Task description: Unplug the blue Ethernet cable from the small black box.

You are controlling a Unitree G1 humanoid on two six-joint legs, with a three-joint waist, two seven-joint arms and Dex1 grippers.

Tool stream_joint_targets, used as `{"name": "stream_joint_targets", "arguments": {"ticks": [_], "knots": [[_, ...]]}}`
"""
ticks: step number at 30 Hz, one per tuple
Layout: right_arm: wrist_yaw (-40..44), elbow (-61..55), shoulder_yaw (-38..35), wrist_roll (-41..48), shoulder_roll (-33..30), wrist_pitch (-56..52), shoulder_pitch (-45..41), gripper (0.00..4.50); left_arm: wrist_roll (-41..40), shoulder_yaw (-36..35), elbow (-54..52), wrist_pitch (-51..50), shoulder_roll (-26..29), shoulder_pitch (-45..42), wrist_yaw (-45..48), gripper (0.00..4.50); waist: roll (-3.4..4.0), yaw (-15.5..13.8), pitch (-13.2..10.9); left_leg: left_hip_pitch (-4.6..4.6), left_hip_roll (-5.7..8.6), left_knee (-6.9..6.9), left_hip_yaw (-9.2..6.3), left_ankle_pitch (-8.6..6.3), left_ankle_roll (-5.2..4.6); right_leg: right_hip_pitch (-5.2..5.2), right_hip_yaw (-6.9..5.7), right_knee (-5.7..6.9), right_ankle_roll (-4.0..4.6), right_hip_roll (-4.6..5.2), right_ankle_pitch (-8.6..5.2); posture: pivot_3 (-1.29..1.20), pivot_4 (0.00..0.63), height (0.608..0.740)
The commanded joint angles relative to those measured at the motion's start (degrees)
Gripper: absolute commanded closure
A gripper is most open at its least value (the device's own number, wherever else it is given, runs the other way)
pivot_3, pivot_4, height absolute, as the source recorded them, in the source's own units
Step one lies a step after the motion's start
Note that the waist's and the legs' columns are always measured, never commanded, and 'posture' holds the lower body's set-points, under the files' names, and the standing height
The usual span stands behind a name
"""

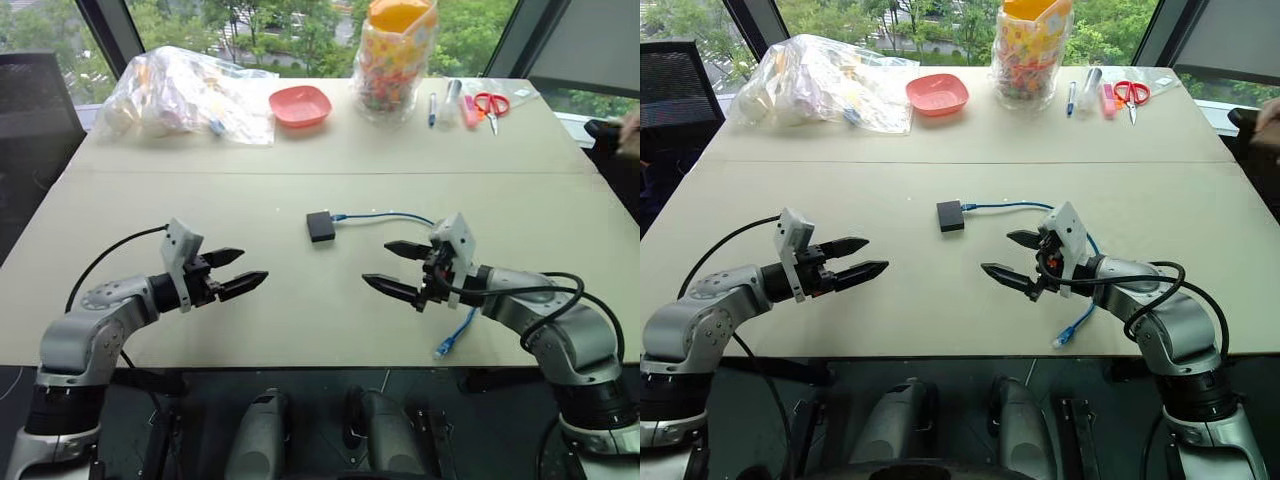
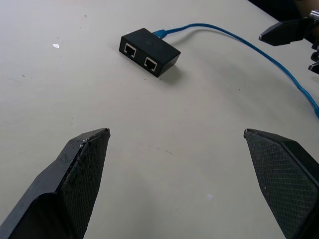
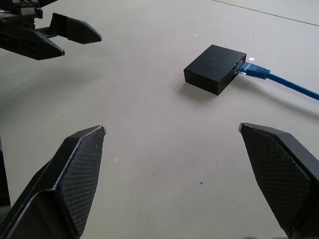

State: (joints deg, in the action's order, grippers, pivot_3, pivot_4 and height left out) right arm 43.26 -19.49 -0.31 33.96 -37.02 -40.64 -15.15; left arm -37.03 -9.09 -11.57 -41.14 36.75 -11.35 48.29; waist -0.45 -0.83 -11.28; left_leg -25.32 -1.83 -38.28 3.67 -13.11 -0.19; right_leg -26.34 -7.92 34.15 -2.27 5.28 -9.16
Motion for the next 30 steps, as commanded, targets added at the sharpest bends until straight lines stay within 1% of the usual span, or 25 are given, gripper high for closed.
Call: {"name": "stream_joint_targets", "arguments": {"ticks": [1, 6, 13, 17, 20, 22, 25, 27, 30], "knots": [[0.61, -0.49, -0.49, -0.25, 0.26, 1.33, -1.0, 0.0, -2.21, -2.13, -0.94, 0.04, 0.29, -0.48, 0.91, 0.02, 0.0, 0.01, 0.0, 0.0, 0.0, 0.0, 0.0, 0.0, 0.0, 0.0, 0.0, 0.0, 0.0, 0.0, 0.0, 0.0, 0.15, 0.74], [0.55, -0.5, -0.67, -0.44, 0.47, 1.39, -1.02, 0.0, -1.5, -1.05, -0.11, 0.02, 1.75, -1.16, 2.19, 0.02, 0.0, 0.01, 0.0, 0.0, 0.0, 0.0, 0.0, 0.0, 0.0, -0.01, 0.0, 0.01, 0.0, -0.01, 0.0, 0.0, 0.15, 0.74], [0.43, -0.25, -0.45, -1.54, 1.3, 2.01, -1.09, 0.0, 0.94, -0.26, 2.1, 2.36, 1.85, -2.87, 2.67, 0.02, 0.0, -0.03, 0.0, 0.0, 0.0, 0.0, 0.01, 0.0, 0.0, 0.0, 0.0, 0.01, 0.0, -0.01, 0.0, 0.0, 0.15, 0.74], [0.94, 5.31, 1.96, -5.24, 3.06, 5.91, -4.89, 0.0, 4.3, 1.51, 6.08, 5.73, 3.25, -6.1, 5.3, 0.02, -0.01, 0.03, 0.0, 0.01, 0.0, -0.01, 0.03, 0.0, 0.0, -0.01, 0.0, 0.01, 0.02, -0.02, 0.02, 0.0, 0.15, 0.74], [4.32, 22.29, 8.57, -13.89, 5.45, 14.75, -15.68, 0.0, 5.1, 2.0, 11.66, 6.85, 4.99, -12.1, 8.79, 0.02, -0.03, 0.27, 0.0, 0.06, 0.01, -0.06, 0.2, 0.01, 0.0, -0.01, 0.02, 0.02, 0.08, -0.09, 0.07, 0.0, 0.15, 0.74], [6.07, 35.85, 10.55, -17.62, 8.43, 20.64, -23.43, 0.0, 4.63, 2.23, 12.69, 5.73, 6.63, -14.17, 11.02, 0.02, -0.05, 0.68, -0.01, 0.04, -0.02, -0.11, 0.33, 0.03, 0.0, -0.08, 0.05, 0.02, 0.19, -0.19, 0.14, 0.0, 0.15, 0.74], [7.31, 54.67, 11.71, -22.21, 12.62, 29.66, -32.72, 0.0, 4.31, 2.09, 11.86, 4.79, 8.21, -13.83, 12.09, 0.02, -0.03, 1.33, -0.01, 0.09, -0.06, -0.07, 0.43, 0.04, 0.0, -0.1, 0.12, 0.09, 0.24, -0.26, 0.19, 0.0, 0.15, 0.74], [7.09, 66.67, 11.82, -24.96, 15.32, 35.27, -38.34, 0.0, 4.1, 1.54, 10.36, 4.47, 8.05, -12.53, 11.06, 0.02, -0.04, 1.45, -0.01, 0.07, -0.04, 0.09, 0.48, 0.05, 0.0, -0.16, 0.16, 0.1, 0.04, -0.27, 0.28, 0.0, 0.15, 0.74], [6.04, 81.21, 12.69, -29.68, 18.57, 41.83, -44.99, 0.0, 3.63, 0.4, 7.11, 4.15, 7.02, -9.32, 8.93, 0.02, -0.04, 1.68, -0.01, 0.03, -0.02, 0.14, 0.58, 0.05, 0.0, -0.23, 0.28, 0.15, 0.07, -0.27, 0.33, 0.0, 0.15, 0.74]]}}
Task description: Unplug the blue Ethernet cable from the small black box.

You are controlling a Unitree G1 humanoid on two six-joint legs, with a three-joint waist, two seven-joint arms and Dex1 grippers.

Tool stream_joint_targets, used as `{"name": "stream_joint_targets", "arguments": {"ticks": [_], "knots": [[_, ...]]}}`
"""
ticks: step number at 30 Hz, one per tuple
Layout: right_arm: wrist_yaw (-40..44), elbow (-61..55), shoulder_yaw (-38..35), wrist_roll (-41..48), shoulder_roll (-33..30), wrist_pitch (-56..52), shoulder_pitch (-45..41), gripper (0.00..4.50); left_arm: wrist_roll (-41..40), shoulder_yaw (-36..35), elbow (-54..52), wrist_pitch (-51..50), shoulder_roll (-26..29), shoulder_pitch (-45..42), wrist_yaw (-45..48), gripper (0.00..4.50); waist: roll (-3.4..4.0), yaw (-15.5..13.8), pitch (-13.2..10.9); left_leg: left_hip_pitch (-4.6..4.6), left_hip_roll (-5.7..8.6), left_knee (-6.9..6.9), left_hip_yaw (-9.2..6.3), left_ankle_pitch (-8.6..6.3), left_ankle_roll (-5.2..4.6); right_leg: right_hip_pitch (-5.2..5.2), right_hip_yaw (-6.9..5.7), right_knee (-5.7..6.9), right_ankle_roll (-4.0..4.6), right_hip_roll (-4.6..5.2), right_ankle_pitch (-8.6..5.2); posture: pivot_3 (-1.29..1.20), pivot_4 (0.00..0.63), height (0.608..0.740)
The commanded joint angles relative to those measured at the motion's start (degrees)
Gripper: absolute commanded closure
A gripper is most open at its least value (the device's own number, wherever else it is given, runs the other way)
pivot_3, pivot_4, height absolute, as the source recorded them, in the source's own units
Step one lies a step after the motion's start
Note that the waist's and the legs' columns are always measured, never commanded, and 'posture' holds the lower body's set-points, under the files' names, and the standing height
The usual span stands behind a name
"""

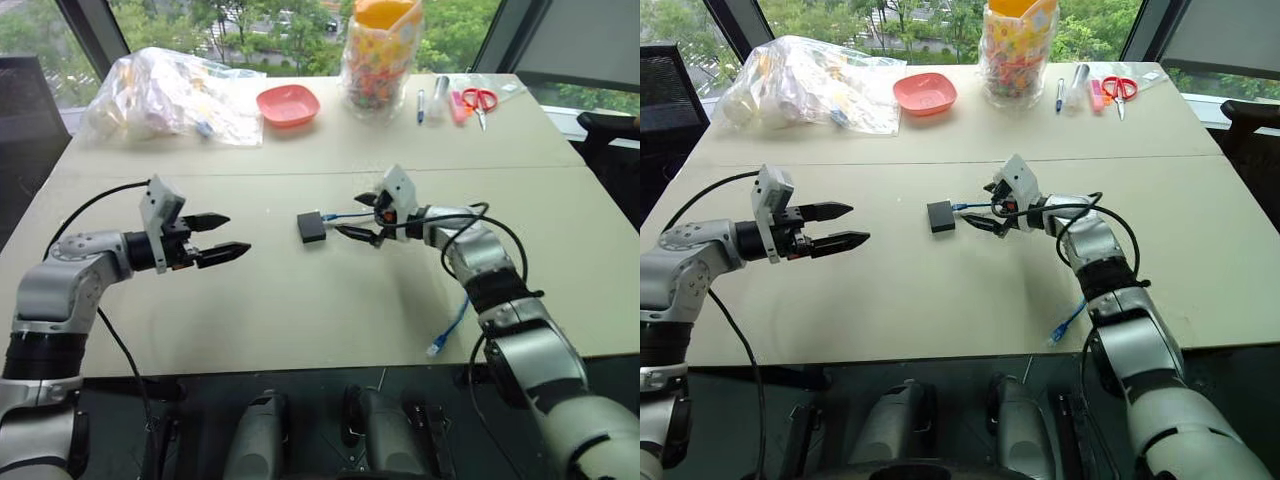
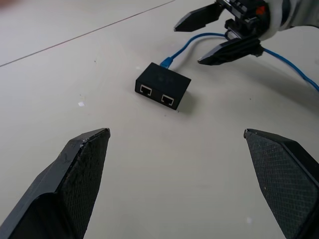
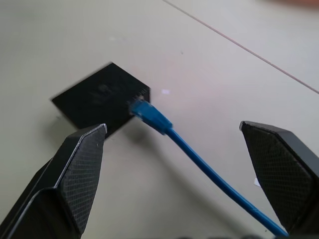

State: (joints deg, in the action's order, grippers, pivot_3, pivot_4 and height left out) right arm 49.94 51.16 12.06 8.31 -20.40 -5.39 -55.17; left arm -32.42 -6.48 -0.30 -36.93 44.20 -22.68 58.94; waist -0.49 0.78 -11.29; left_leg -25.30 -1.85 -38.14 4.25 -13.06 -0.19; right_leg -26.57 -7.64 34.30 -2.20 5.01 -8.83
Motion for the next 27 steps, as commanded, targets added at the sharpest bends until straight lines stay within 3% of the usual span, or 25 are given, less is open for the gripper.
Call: {"name": "stream_joint_targets", "arguments": {"ticks": [1, 4, 6, 10, 14, 18, 21, 27], "knots": [[-1.28, 14.34, 1.01, -5.98, 2.85, 8.12, -6.59, 0.0, -1.13, -2.67, -5.4, -0.15, -0.9, 3.35, -2.74, 0.02, 0.01, 0.15, 0.0, 0.0, 0.0, 0.0, 0.03, 0.0, -0.01, 0.0, 0.04, 0.01, -0.01, 0.01, 0.0, 0.0, 0.15, 0.74], [-2.28, 21.37, 2.16, -10.24, 5.06, 10.47, -9.54, 0.0, -1.54, -4.04, -8.71, -0.42, -1.99, 6.78, -5.38, 0.02, 0.0, 0.2, 0.0, 0.04, -0.01, -0.02, 0.15, 0.0, 0.0, -0.03, 0.19, 0.0, -0.03, 0.01, 0.0, 0.0, 0.15, 0.74], [-1.99, 23.62, 1.96, -11.88, 6.47, 11.39, -10.71, 0.53, -1.76, -4.97, -10.64, -0.58, -2.49, 8.77, -7.23, 0.0, -0.01, 0.28, 0.0, 0.23, -0.02, -0.02, 0.19, 0.0, 0.02, 0.09, 0.26, 0.03, -0.04, 0.01, -0.01, 0.0, 0.15, 0.74], [0.81, 25.21, 2.3, -15.0, 9.77, 13.69, -13.03, 2.44, -2.93, -7.52, -14.5, -1.74, -2.89, 13.26, -9.91, 0.0, 0.0, 0.55, 0.0, 0.88, -0.17, 0.01, 0.22, 0.0, 0.07, 0.47, 0.47, 0.11, 0.17, -0.08, -0.13, 0.0, 0.15, 0.74], [0.55, 25.59, 5.33, -20.65, 10.31, 17.13, -13.41, 4.44, -2.57, -6.94, -14.25, -1.48, -2.63, 13.96, -9.98, 0.0, 0.0, 0.54, 0.01, 0.95, -0.52, 0.0, 0.28, 0.02, 0.12, 0.43, 0.64, 0.17, 0.27, -0.33, -0.09, 0.0, 0.15, 0.74], [-5.61, 24.67, 8.88, -27.02, 7.57, 23.51, -13.3, 4.44, -0.81, -4.59, -8.92, 0.46, -2.98, 9.82, -8.46, 0.0, 0.0, 0.35, 0.02, 0.96, -0.56, 0.0, 0.34, 0.03, 0.13, 0.32, 0.73, 0.28, 0.3, -0.41, -0.08, 0.0, 0.15, 0.74], [-13.48, 22.19, 9.91, -30.04, 4.48, 30.7, -13.3, 4.44, 2.0, -1.98, 0.76, 4.33, -4.57, 2.76, -6.94, 0.0, 0.01, -0.25, 0.02, 0.93, -0.54, 0.0, 0.38, 0.13, 0.29, 0.26, 0.74, 0.35, 0.31, -0.41, -0.09, 0.0, 0.15, 0.74], [-21.04, 11.1, 8.71, -30.95, -1.21, 43.52, -10.01, 4.44, -0.98, -2.94, 24.45, 4.07, -10.47, -18.29, 0.22, 0.0, -0.07, -0.1, -0.01, 0.75, -0.23, 0.0, 0.51, 0.21, 0.35, 0.25, 0.8, 0.28, 0.25, -0.34, -0.06, 0.0, 0.15, 0.74]]}}
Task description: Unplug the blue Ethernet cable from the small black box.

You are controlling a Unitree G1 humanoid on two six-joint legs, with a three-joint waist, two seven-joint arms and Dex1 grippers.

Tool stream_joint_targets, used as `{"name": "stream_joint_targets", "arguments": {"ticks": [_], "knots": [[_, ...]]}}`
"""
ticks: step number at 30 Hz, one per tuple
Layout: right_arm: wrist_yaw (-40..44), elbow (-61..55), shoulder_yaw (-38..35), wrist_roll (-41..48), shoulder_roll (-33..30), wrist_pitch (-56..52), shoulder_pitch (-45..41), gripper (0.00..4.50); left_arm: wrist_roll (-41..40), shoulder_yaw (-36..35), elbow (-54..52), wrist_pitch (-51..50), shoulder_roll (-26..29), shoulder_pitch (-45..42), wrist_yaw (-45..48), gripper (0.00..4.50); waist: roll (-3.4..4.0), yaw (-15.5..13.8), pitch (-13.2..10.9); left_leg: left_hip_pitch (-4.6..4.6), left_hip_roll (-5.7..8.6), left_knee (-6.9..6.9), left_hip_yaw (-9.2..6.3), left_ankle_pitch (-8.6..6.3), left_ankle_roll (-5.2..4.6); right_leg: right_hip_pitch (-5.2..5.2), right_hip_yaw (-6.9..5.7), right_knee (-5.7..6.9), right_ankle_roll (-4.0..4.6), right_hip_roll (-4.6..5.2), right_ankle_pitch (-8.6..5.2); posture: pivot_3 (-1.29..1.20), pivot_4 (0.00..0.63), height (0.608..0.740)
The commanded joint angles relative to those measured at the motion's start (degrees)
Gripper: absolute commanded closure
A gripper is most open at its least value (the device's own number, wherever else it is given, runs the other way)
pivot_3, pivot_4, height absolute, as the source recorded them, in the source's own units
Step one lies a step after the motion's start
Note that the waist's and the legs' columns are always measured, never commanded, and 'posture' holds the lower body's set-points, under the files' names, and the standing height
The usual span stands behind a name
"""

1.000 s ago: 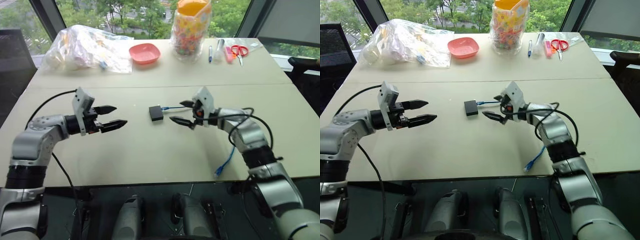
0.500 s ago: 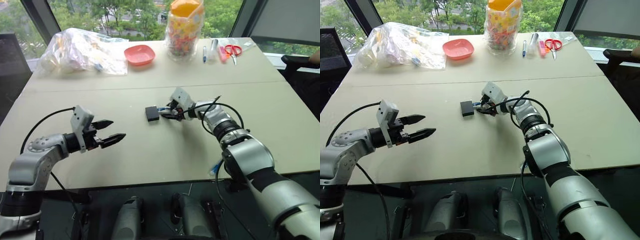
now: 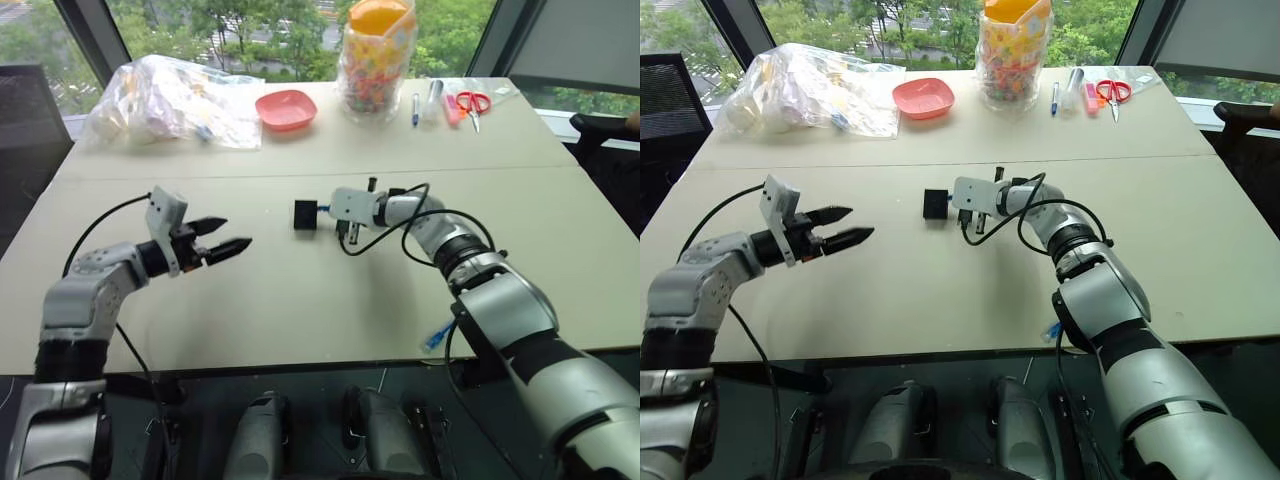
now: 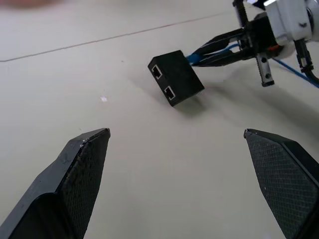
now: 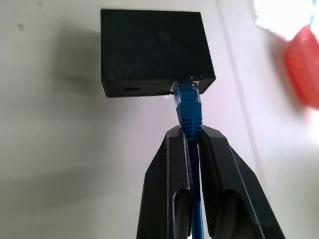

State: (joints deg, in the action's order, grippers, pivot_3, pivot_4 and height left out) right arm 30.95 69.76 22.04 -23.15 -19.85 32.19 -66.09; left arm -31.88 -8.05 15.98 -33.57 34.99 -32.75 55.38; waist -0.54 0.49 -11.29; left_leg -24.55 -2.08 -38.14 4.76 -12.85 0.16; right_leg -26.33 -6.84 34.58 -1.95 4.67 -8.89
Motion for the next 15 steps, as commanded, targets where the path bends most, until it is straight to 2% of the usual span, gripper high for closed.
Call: {"name": "stream_joint_targets", "arguments": {"ticks": [1, 7, 11, 15], "knots": [[-2.22, -10.05, -1.59, 0.81, -2.49, 6.92, 1.91, 4.44, -0.8, -0.91, 12.15, 1.44, -1.89, -11.23, 5.09, 0.0, -0.04, 0.26, 0.0, 0.0, 0.02, 0.01, 0.0, -0.01, -0.01, -0.01, 0.01, 0.0, -0.18, 0.0, 0.08, 0.0, 0.15, 0.74], [-5.52, -26.77, -4.35, 0.75, -5.9, 5.93, 7.62, 4.44, 2.97, 0.59, 36.93, 6.43, -6.51, -28.52, 15.52, 0.0, -0.06, 0.84, 0.01, 0.07, 0.04, 0.15, 0.11, -0.01, -0.04, -0.05, 0.05, 0.06, -0.29, -0.04, 0.05, 0.0, 0.15, 0.74], [-6.48, -32.51, -5.27, 0.44, -6.4, 2.98, 9.36, 4.44, 6.08, 1.09, 45.99, 8.91, -8.9, -33.99, 20.53, 0.0, -0.07, 0.71, 0.0, 0.07, 0.04, 0.12, 0.13, -0.01, -0.04, -0.05, 0.05, 0.06, -0.3, -0.04, 0.05, 0.0, 0.15, 0.74], [-6.72, -36.68, -5.82, 0.3, -6.54, 0.29, 10.81, 4.44, 9.32, 1.23, 50.89, 11.94, -11.3, -36.58, 21.64, 0.0, -0.08, 0.52, 0.0, 0.07, 0.04, 0.09, 0.1, -0.01, -0.04, -0.04, 0.05, 0.08, -0.3, -0.03, 0.04, 0.0, 0.15, 0.74]]}}
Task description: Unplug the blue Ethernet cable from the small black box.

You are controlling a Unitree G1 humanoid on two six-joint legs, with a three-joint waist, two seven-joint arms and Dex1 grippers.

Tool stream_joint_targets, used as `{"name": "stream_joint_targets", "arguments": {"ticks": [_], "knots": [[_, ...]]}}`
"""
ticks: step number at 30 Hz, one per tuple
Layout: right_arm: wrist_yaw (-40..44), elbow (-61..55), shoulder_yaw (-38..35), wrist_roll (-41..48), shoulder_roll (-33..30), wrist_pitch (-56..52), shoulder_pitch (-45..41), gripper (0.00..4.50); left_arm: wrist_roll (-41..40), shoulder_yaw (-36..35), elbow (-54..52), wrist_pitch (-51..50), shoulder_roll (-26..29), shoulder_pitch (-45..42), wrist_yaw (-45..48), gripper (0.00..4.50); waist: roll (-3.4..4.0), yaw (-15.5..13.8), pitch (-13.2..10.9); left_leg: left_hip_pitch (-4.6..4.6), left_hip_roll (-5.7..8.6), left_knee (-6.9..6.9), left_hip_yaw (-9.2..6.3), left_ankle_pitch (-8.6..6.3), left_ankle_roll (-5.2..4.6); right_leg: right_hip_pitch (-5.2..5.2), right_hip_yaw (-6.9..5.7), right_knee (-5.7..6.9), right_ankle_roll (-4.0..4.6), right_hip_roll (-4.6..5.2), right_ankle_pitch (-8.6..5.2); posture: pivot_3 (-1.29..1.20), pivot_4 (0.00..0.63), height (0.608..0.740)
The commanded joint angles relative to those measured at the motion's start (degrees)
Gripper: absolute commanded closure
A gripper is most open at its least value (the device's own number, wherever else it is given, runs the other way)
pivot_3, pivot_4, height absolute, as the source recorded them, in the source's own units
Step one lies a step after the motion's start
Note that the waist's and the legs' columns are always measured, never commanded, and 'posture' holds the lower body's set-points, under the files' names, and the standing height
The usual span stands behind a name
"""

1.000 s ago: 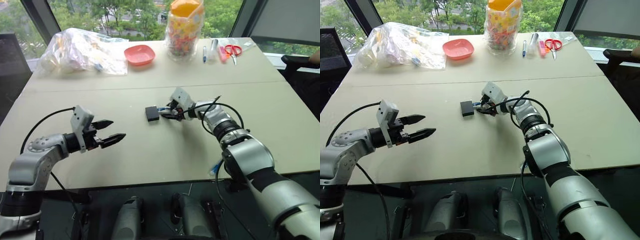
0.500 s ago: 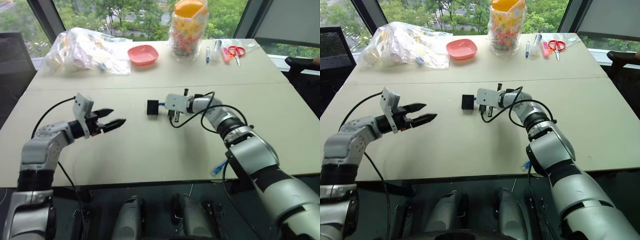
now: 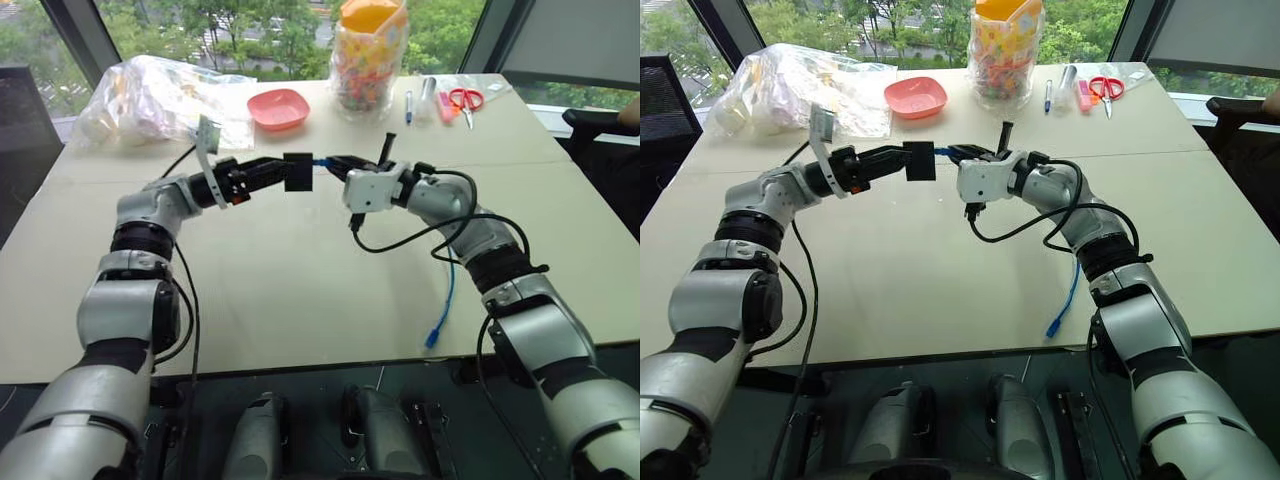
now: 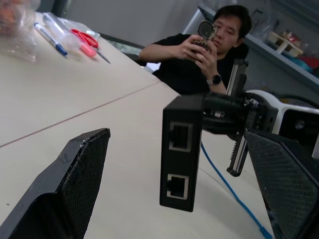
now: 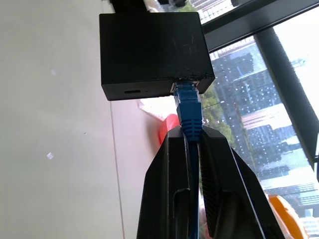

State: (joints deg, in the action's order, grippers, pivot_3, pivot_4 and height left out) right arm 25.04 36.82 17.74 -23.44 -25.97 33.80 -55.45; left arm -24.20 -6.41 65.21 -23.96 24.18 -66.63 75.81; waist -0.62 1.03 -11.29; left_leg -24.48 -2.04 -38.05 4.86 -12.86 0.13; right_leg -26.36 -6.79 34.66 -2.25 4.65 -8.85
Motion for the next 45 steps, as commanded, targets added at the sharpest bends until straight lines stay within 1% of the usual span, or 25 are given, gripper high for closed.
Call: {"name": "stream_joint_targets", "arguments": {"ticks": [1, 4, 7, 8, 10, 11, 12, 14, 16, 17, 19, 20, 21, 22, 24, 26, 28, 29, 31, 34, 35, 39, 45], "knots": [[-0.63, -4.72, -1.54, 0.56, -0.47, -1.84, 0.66, 4.44, 1.58, -1.03, 2.42, 2.22, -0.96, -3.25, 1.29, 0.0, -0.01, -0.04, 0.0, 0.0, 0.0, 0.0, 0.0, 0.0, 0.0, 0.0, 0.0, 0.0, 0.0, 0.0, 0.0, 0.0, 0.15, 0.74], [-0.28, -7.0, -1.53, 0.52, -0.58, -3.12, 1.77, 4.5, 1.04, -2.96, 4.04, 1.54, -1.8, -4.51, 1.33, 0.83, -0.03, -0.05, -0.01, -0.03, 0.0, 0.0, -0.01, 0.0, -0.01, -0.01, 0.0, -0.01, 0.0, 0.0, 0.0, 0.0, 0.15, 0.74], [-0.17, -8.03, -1.49, 0.49, -0.66, -3.97, 2.21, 4.5, 1.25, -3.87, 4.4, 1.48, -1.89, -4.6, 2.2, 2.08, -0.07, 0.05, -0.04, -0.03, 0.0, 0.0, -0.03, -0.01, -0.01, -0.02, 0.0, -0.01, 0.0, 0.0, 0.0, 0.0, 0.15, 0.74], [-0.14, -8.28, -1.48, 0.49, -0.68, -4.17, 2.32, 4.5, 1.32, -4.06, 4.42, 1.37, -1.88, -4.6, 2.4, 2.43, -0.07, 0.05, -0.04, -0.03, 0.0, 0.0, -0.03, -0.01, -0.01, -0.02, 0.0, -0.01, 0.0, 0.0, 0.0, 0.0, 0.15, 0.74], [-0.08, -8.59, -1.36, 0.42, -0.71, -4.44, 2.41, 4.5, 1.69, -3.9, 4.19, 0.91, -1.65, -4.35, 3.83, 3.35, -0.07, 0.04, -0.04, -0.02, 0.0, 0.0, -0.04, -0.01, -0.01, -0.02, 0.0, 0.0, 0.0, 0.0, 0.0, 0.0, 0.15, 0.74], [-0.09, -8.63, -1.27, 0.36, -0.68, -4.56, 2.39, 4.5, 1.96, -3.78, 3.97, 0.76, -1.53, -4.15, 4.61, 3.74, -0.07, 0.01, -0.04, -0.02, 0.0, 0.0, -0.04, -0.01, -0.01, -0.01, 0.0, 0.0, 0.0, 0.0, 0.0, 0.0, 0.15, 0.74], [-0.11, -8.65, -1.21, 0.33, -0.67, -4.64, 2.37, 4.5, 2.2, -3.75, 3.83, 0.66, -1.46, -4.02, 5.16, 4.0, -0.08, 0.01, -0.04, -0.02, 0.0, 0.0, -0.04, -0.01, -0.01, -0.01, 0.0, 0.0, 0.01, 0.0, 0.0, 0.0, 0.15, 0.74], [1.28, -8.42, -1.09, 1.23, -0.52, -5.19, 2.35, 4.5, 2.83, -3.94, 3.82, 1.18, -1.43, -3.86, 4.67, 3.99, -0.08, 0.0, -0.04, -0.02, 0.0, 0.0, -0.04, -0.01, -0.01, -0.01, 0.0, 0.0, 0.0, 0.0, 0.0, 0.0, 0.15, 0.74], [3.85, -9.87, -1.72, 2.89, -1.17, -7.18, 3.5, 3.67, 3.08, -4.31, 3.78, 1.07, -1.3, -3.61, 4.45, 3.99, -0.09, -0.01, -0.05, -0.02, 0.0, 0.0, -0.04, -0.01, -0.01, -0.01, 0.0, 0.0, 0.0, 0.0, 0.0, 0.0, 0.15, 0.74], [4.53, -11.82, -2.88, 3.57, -1.89, -9.93, 5.05, 3.38, 3.14, -4.51, 3.7, 1.03, -1.24, -3.39, 4.25, 3.99, -0.09, -0.02, -0.05, -0.02, 0.0, 0.0, -0.04, -0.01, -0.01, -0.01, 0.0, 0.0, 0.0, 0.0, 0.0, 0.0, 0.15, 0.74], [6.98, -18.19, -6.31, 8.12, -2.45, -17.92, 10.2, 2.32, 2.98, -4.99, 3.5, 0.66, -1.05, -3.08, 4.11, 3.99, -0.12, -0.42, -0.05, -0.03, 0.0, 0.0, -0.06, -0.01, -0.01, 0.0, 0.0, 0.0, 0.01, 0.01, 0.0, 0.0, 0.15, 0.74], [7.97, -20.97, -7.43, 9.96, -2.3, -20.98, 12.09, 1.91, 2.88, -5.21, 3.43, 0.46, -0.93, -3.01, 4.17, 3.99, -0.13, -0.52, -0.05, -0.04, 0.01, 0.0, -0.1, -0.01, -0.01, 0.02, -0.02, -0.01, 0.01, 0.01, -0.01, 0.0, 0.15, 0.74], [9.08, -25.62, -9.38, 14.67, -0.87, -26.27, 15.23, 1.39, 2.42, -5.71, 3.36, -0.23, -0.76, -2.99, 4.39, 3.99, -0.15, -0.5, -0.05, -0.05, 0.01, -0.01, -0.11, -0.01, -0.02, 0.03, -0.03, -0.02, 0.01, 0.04, -0.01, 0.0, 0.15, 0.74], [9.65, -30.48, -11.51, 20.55, 1.34, -32.33, 18.1, 1.39, 2.06, -6.15, 3.28, -0.84, -0.65, -2.96, 4.56, 3.99, -0.15, -0.45, -0.05, -0.07, 0.01, -0.01, -0.12, -0.02, -0.03, 0.01, -0.01, -0.02, 0.01, 0.06, -0.01, 0.0, 0.15, 0.74], [8.3, -41.95, -16.91, 38.5, 8.26, -50.13, 22.44, 1.39, 0.15, -8.19, 2.82, -2.73, -0.71, -3.1, 5.09, 3.99, -0.17, -0.14, -0.06, -0.07, 0.01, -0.01, -0.26, -0.03, -0.05, 0.01, -0.01, -0.02, 0.01, 0.06, 0.0, 0.0, 0.15, 0.74], [6.76, -50.75, -19.39, 51.43, 12.98, -61.88, 24.07, 1.39, -1.98, -9.99, 1.44, -6.11, -0.74, -3.41, 6.83, 3.99, -0.17, 0.18, -0.07, -0.05, -0.09, -0.01, -0.26, -0.03, -0.04, -0.09, 0.04, 0.13, 0.07, 0.02, 0.03, 0.0, 0.15, 0.74], [4.49, -56.14, -20.61, 60.16, 16.15, -69.43, 24.75, 1.39, -3.44, -10.74, -0.5, -9.25, -0.94, -3.28, 8.13, 3.99, -0.17, 0.07, -0.08, -0.03, -0.14, -0.12, -0.26, -0.03, -0.04, -0.2, 0.1, 0.44, 0.12, 0.01, -0.05, 0.0, 0.15, 0.74], [3.51, -57.82, -20.85, 63.23, 17.51, -71.59, 25.12, 1.39, -4.17, -10.91, -1.77, -10.96, -1.22, -2.98, 8.54, 3.99, -0.17, -0.12, -0.07, -0.01, -0.26, -0.14, -0.29, -0.02, -0.03, -0.18, 0.08, 0.45, 0.13, -0.02, -0.05, 0.0, 0.15, 0.74], [1.04, -59.0, -21.44, 66.64, 19.63, -73.94, 25.5, 1.39, -5.23, -10.38, -5.12, -14.02, -1.99, -1.83, 9.39, 3.99, -0.17, -0.26, -0.07, 0.06, -0.4, -0.18, -0.34, -0.02, -0.02, -0.1, 0.02, 0.44, 0.2, -0.09, -0.08, 0.0, 0.15, 0.74], [-3.7, -56.88, -23.39, 68.68, 23.06, -74.01, 25.14, 1.39, -6.38, -8.5, -11.57, -17.85, -2.74, 0.88, 11.02, 3.99, -0.17, -0.38, -0.06, 0.1, -0.41, -0.18, -0.33, -0.03, 0.0, -0.03, 0.0, 0.36, 0.36, -0.04, -0.15, 0.0, 0.15, 0.74], [-4.17, -56.19, -23.52, 68.64, 23.23, -74.0, 24.96, 1.39, -6.6, -8.06, -13.37, -18.75, -2.79, 1.72, 11.37, 3.99, -0.17, -0.35, -0.06, 0.08, -0.39, -0.18, -0.32, -0.03, 0.0, -0.04, 0.0, 0.35, 0.36, -0.01, -0.15, 0.0, 0.15, 0.74], [-4.0, -53.6, -23.61, 68.75, 23.36, -73.24, 24.08, 1.39, -8.06, -7.92, -18.1, -21.76, -2.76, 3.92, 10.82, 3.99, -0.18, -0.29, -0.06, -0.04, -0.36, -0.17, -0.24, -0.03, -0.01, -0.14, 0.04, 0.32, 0.29, 0.0, -0.11, 0.0, 0.15, 0.74], [-3.45, -51.58, -24.02, 69.49, 23.89, -72.57, 22.93, 1.39, -9.24, -7.85, -21.18, -23.67, -2.51, 5.24, 10.14, 3.99, -0.18, -0.27, -0.06, -0.03, -0.36, -0.13, -0.26, -0.03, -0.02, -0.15, 0.04, 0.33, 0.22, -0.04, -0.1, 0.0, 0.15, 0.74]]}}
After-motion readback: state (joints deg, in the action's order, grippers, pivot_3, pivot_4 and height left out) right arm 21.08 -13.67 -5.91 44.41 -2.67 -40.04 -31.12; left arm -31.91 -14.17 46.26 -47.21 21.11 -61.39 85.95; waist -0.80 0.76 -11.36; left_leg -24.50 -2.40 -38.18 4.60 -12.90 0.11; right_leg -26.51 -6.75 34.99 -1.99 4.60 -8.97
